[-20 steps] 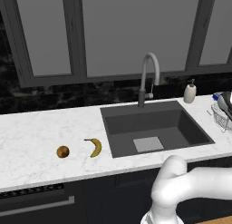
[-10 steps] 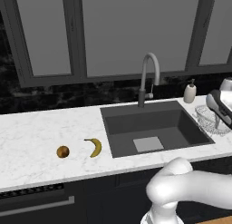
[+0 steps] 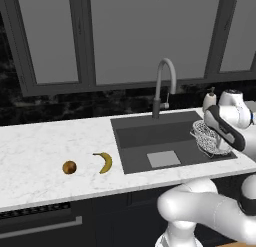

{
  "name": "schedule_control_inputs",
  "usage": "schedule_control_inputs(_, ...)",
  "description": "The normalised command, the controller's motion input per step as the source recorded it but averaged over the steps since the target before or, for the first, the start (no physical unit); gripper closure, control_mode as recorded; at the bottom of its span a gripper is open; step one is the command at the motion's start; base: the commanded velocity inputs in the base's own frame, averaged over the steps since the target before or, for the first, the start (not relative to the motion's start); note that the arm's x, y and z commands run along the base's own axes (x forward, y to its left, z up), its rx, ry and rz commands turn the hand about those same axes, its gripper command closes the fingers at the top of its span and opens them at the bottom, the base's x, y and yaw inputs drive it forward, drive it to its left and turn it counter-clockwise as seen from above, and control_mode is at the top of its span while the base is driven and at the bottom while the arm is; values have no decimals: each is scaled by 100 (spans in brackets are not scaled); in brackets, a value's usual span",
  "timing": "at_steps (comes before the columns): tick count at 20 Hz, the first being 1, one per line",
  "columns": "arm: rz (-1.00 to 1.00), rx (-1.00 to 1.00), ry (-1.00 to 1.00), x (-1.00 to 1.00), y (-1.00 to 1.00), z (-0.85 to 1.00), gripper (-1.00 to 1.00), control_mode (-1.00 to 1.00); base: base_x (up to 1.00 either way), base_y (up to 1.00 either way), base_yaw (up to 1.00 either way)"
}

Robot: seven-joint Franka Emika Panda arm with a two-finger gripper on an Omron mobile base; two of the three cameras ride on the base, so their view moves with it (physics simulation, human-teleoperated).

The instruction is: Put the colander in the sink, put the pear, banana in the colander, and turn on the sink faucet and pour water over the colander.

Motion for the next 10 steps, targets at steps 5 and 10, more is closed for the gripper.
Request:
schedule_control_inputs(5, 4, 0, 0, 10, 100, 4, 100, -100, 0, 0, 0)
schedule_control_inputs(10, 1, 0, -1, 19, 95, 0, 100, -100, 0, 0, 0)
